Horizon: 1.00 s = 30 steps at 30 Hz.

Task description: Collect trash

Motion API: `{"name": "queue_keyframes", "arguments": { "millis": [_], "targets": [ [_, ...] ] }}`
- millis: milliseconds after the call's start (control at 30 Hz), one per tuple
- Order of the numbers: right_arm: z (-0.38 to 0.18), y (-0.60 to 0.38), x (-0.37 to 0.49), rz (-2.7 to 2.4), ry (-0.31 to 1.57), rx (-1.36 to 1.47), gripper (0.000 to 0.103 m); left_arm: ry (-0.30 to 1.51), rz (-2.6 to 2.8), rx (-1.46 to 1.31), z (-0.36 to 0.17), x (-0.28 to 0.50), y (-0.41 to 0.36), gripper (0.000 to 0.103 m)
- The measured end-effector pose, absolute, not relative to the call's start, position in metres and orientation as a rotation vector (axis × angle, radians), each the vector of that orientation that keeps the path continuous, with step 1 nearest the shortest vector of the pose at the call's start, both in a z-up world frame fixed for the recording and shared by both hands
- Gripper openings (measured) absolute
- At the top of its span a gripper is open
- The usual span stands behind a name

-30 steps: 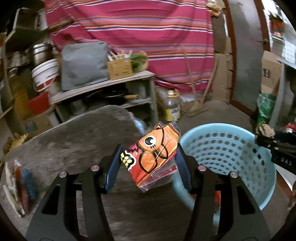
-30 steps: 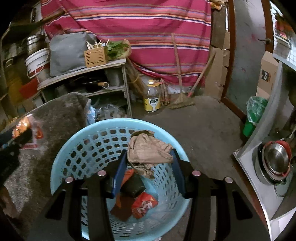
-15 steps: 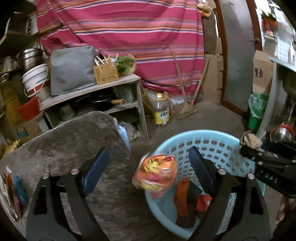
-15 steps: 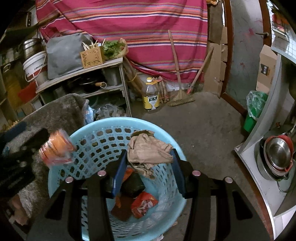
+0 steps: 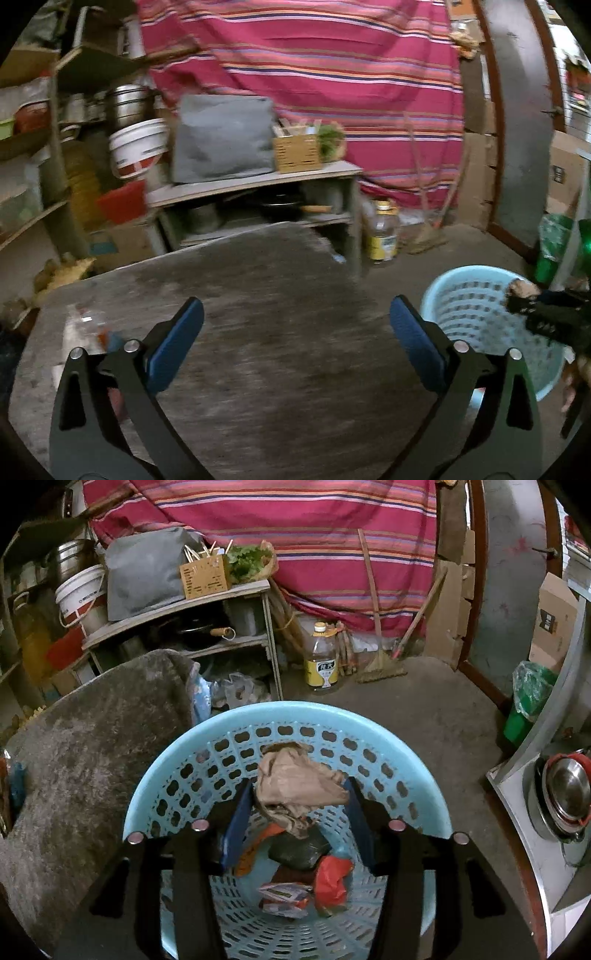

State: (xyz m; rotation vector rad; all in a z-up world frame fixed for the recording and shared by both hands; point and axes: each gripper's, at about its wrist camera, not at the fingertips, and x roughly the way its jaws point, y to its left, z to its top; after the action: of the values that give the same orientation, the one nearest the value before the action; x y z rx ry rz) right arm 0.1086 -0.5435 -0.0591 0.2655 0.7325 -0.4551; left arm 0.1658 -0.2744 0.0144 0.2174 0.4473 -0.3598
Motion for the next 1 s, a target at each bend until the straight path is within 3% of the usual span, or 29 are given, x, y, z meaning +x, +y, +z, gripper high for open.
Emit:
{"name": "queue_keyframes", "arguments": {
  "millis": [33, 200, 500, 800, 1000],
  "targets": [
    [-0.060, -0.540, 0.111, -0.475, 0.733, 0.255, 0.076, 0.447, -0.336, 0.220, 0.015, 0.168, -0.261, 0.098],
    [-0.054, -0.524, 0.118, -0.508, 0.717, 0.228, 0.086, 0.445, -0.230, 0.243, 0.016, 0.180, -0.205, 0.098],
    [-0.034, -0.452, 0.142, -0.429, 0.654, 0.180, 0.087, 0.483, -0.040, 0.201, 0.000, 0.202, -0.096, 0.098],
    [-0.032, -0.385, 0.176, -0.380, 0.647, 0.149, 0.087, 0.570, 0.019, 0.128, -0.028, 0.216, -0.038, 0.097],
    [-0.036, -0.345, 0.198, -0.374, 0.667, 0.073, 0.087, 0.598, 0.015, 0.105, -0.032, 0.220, -0.023, 0.089]
  ]
}}
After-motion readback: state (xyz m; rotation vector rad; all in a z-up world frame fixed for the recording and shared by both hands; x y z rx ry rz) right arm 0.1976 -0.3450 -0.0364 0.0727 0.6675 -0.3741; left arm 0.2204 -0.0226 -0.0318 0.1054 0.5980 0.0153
